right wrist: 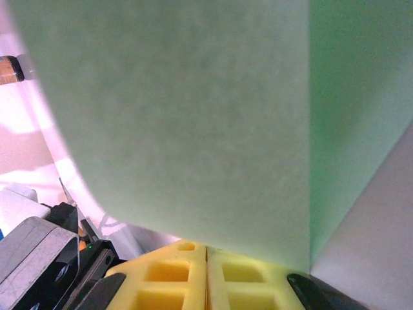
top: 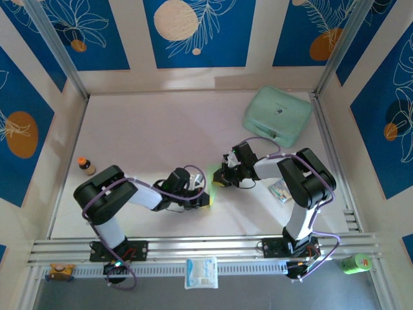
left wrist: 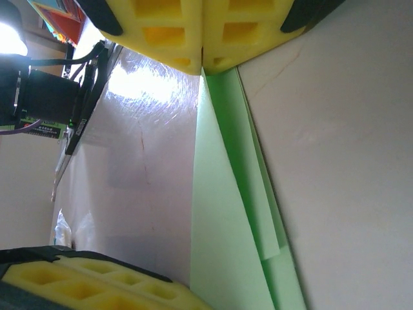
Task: Fold a paper plane with a square sheet of paper (pick it up from the middle)
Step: Fold the wing for the fifth time at the center of the table.
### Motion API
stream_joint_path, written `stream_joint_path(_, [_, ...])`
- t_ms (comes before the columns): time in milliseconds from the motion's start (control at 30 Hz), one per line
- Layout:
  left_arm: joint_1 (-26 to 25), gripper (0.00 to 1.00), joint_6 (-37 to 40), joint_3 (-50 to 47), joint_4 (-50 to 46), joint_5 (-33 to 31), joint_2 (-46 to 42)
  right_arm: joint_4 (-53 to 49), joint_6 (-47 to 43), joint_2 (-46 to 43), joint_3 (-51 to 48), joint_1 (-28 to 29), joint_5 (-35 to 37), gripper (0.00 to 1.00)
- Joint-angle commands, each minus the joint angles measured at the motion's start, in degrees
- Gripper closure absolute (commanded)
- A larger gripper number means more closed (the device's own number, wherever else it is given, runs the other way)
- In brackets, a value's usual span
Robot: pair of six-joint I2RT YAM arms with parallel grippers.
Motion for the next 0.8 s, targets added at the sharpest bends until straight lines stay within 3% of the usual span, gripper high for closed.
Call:
stream_joint_path(0, [-1.69, 0.94, 1.82, -1.56, -9.39, 5.39, 0.77, -5.59, -0.66, 2.27, -0.58, 0.01, 6.05, 0.91])
stream_joint_path(67, [-1.86, 0.90, 2.79, -1.31, -11.43, 5.16, 0.33, -5.81, -0.78, 2.27, -0.37, 0.03, 6.25, 0.91])
stream_joint_path(167, [-2.09, 1.00, 3.72, -1.18, -13.16, 4.82, -0.71, -6.02, -0.74, 2.24, -0.22, 0.03, 6.28, 0.91])
stream_joint_path(367, [-2.75, 1.00, 6.45, 0.53, -18.05, 5.64, -0.94, -6.35, -0.74, 2.27, -0.09, 0.11, 6.58, 0.91])
stream_joint_path(433, [-2.91, 0.94, 6.96, 0.82, -18.86, 5.97, -0.60, -6.35, -0.72, 2.27, -0.09, 0.13, 6.75, 0.91])
stream_joint_path(567, [-3.21, 1.00, 7.39, 0.91, -19.91, 5.69, -0.50, -6.62, -0.68, 2.27, -0.01, 0.20, 6.93, 0.91])
stream_joint_path(767, [-3.42, 1.00, 8.14, 1.19, -22.69, 4.87, -0.70, -6.74, -0.66, 2.09, -0.02, 0.20, 7.10, 0.91])
